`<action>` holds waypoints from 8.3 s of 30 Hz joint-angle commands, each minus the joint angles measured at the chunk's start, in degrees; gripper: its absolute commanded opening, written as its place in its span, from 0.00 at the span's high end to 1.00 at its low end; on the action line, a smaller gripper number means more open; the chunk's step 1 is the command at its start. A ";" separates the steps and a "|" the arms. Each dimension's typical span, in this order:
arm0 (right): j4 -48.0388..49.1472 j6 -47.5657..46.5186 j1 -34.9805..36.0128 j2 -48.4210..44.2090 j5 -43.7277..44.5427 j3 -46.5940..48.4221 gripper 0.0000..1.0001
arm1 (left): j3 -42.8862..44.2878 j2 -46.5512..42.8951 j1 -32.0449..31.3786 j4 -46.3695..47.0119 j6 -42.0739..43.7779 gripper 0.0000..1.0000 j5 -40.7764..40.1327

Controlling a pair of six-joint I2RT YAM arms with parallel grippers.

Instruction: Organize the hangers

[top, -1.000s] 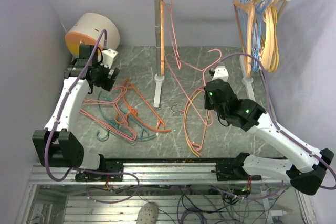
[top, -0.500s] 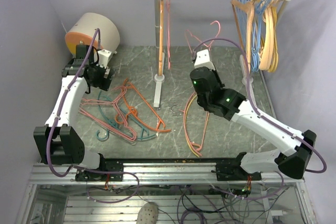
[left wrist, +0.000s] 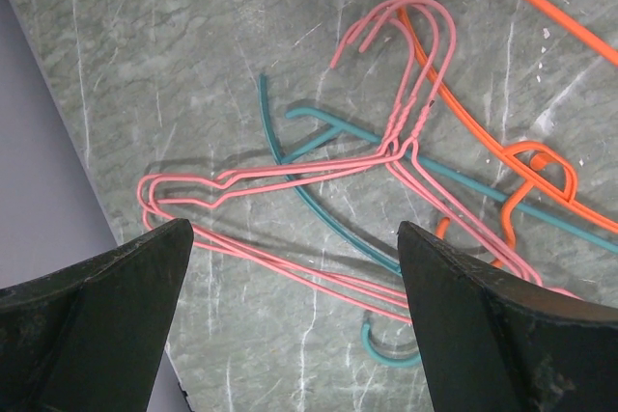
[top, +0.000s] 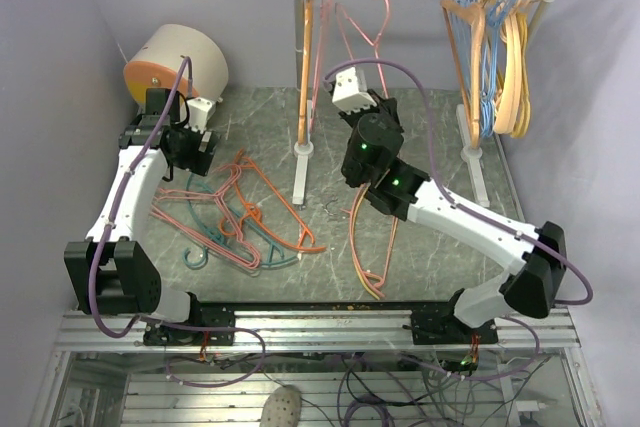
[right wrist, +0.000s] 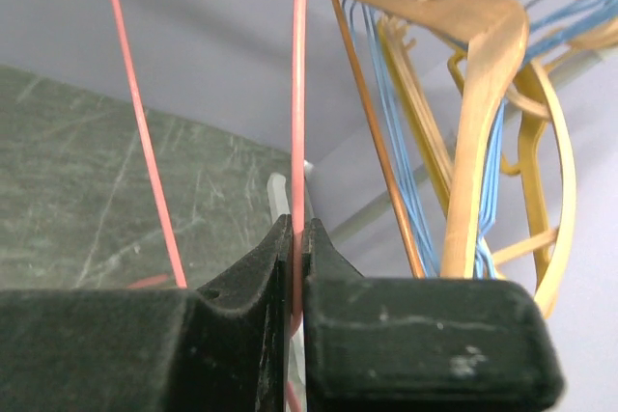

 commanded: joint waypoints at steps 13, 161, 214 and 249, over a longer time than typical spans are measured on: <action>-3.70 -1.01 -6.10 11.86 -8.97 22.48 1.00 | -0.29 -2.24 0.78 0.68 -0.12 0.01 2.71; -4.80 52.68 -4.03 32.46 -99.35 -6.02 0.52 | -5.55 3.22 3.16 -14.91 45.04 0.93 28.88; -4.27 54.05 -0.82 27.58 -89.87 -9.21 0.94 | -5.20 1.65 -0.71 -13.44 37.61 0.93 30.15; -5.89 52.78 -0.81 36.07 -90.74 -3.63 0.65 | -7.04 2.54 -4.57 -10.23 35.01 0.93 28.11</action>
